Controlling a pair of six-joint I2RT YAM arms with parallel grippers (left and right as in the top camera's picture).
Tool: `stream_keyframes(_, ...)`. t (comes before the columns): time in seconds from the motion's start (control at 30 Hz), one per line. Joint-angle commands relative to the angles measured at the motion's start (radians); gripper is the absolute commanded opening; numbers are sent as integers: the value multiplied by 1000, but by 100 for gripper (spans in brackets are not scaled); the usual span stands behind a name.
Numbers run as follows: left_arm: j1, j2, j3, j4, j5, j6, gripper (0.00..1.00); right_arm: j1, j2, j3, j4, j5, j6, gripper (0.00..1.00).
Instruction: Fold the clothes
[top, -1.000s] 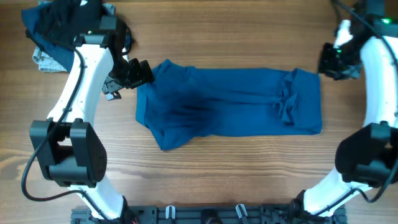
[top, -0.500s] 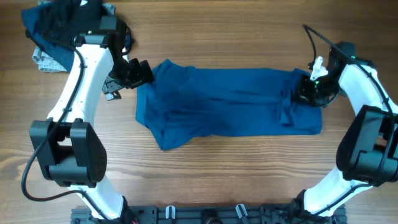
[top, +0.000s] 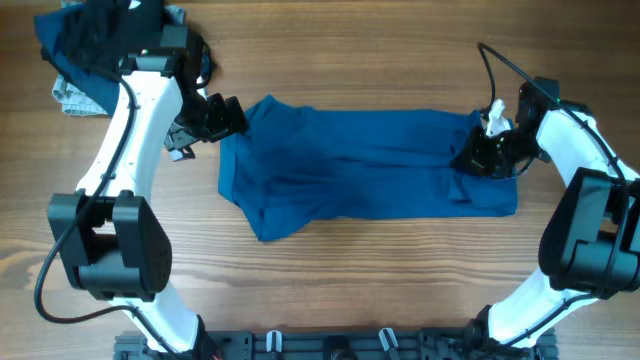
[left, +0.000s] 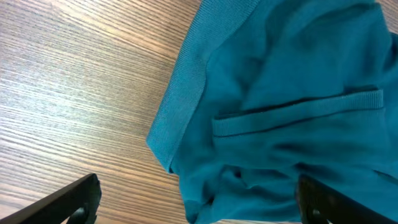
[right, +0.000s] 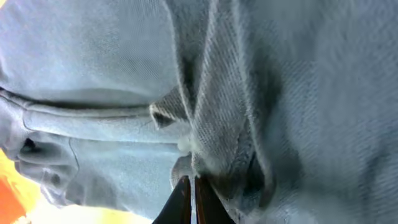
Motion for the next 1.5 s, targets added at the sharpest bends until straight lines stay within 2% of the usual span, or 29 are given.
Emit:
stream_keyframes(0.0, 8, -13, -4, 0, 12, 6, 100, 2, -118, 104, -48, 58, -10, 4)
stream_keyframes(0.07, 8, -13, -4, 0, 12, 5, 100, -1, -191, 150, -63, 157, 23, 5)
stream_keyframes(0.13, 8, -13, -4, 1, 12, 5, 100, -7, -245, 156, -51, 227, 29, 10)
stream_keyframes(0.17, 8, -13, -4, 1, 12, 5, 100, -13, -254, 156, -52, 280, 42, 13)
stream_keyframes(0.27, 8, -13, -4, 2, 12, 5, 100, -24, -231, 135, -45, 377, 74, 13)
stream_keyframes(0.43, 8, -13, -4, 0, 12, 5, 100, -26, -85, 70, -9, 351, 101, 4)
stream_keyframes(0.57, 8, -13, -4, 1, 12, 5, 100, -15, 38, 64, 10, 226, 66, 4)
stream_keyframes(0.73, 8, -13, -4, 1, 12, 6, 100, 38, 145, 64, 17, 206, 72, 4)
stream_keyframes(1.17, 8, -13, -4, 4, 12, 5, 100, 52, 30, 90, -1, 198, 97, 6)
stream_keyframes(1.27, 8, -13, -4, 4, 12, 5, 100, 53, 30, 62, 43, 191, 95, 11)
stream_keyframes(1.47, 8, -13, -4, 4, 12, 5, 100, 55, 30, -56, 154, 131, 98, 13)
